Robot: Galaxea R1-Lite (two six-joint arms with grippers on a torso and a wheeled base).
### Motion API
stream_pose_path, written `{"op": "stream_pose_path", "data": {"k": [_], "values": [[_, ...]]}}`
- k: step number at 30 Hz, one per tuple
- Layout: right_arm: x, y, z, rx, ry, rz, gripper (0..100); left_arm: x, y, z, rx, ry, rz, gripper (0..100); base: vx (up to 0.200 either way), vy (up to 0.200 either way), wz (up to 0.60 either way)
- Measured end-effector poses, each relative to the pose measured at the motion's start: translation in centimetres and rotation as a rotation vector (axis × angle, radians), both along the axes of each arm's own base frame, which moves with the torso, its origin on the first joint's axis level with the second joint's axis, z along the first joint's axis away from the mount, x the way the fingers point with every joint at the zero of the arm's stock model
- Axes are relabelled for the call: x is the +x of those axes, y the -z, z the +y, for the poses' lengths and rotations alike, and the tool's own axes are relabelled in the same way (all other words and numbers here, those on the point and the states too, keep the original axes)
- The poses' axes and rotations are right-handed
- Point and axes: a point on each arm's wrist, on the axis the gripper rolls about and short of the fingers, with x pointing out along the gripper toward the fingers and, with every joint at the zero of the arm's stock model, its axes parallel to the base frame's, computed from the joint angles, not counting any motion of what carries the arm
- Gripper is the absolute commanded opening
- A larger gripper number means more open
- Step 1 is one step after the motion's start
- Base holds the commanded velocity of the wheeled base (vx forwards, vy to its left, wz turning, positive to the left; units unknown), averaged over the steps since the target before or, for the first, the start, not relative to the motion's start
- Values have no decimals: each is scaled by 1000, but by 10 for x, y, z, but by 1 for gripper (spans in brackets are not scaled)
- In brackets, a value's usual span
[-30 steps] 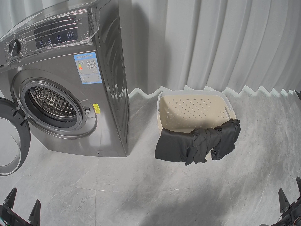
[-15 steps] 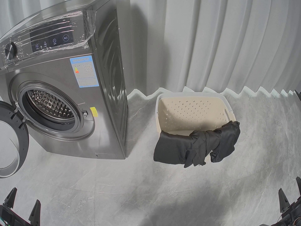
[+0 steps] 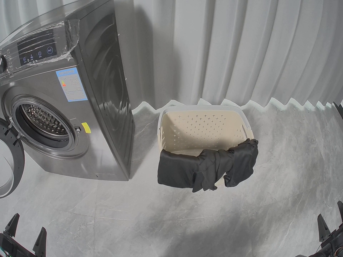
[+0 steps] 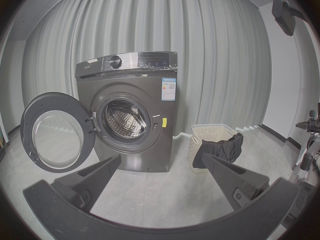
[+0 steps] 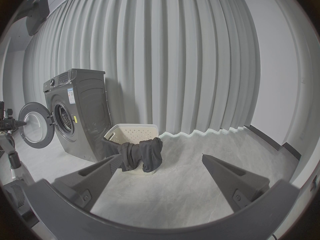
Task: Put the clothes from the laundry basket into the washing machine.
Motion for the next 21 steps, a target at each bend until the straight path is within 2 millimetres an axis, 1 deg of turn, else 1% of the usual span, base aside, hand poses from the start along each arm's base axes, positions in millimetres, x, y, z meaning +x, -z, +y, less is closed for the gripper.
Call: {"op": "stream_pose_path", "data": {"k": [13,21], "values": [[0,0,0,1,0,0,100,0,0,0,4,0,0,100,0,0,0],[0,0,0,1,0,1,100,0,0,0,4,-1,0,100,0,-200,0]]}}
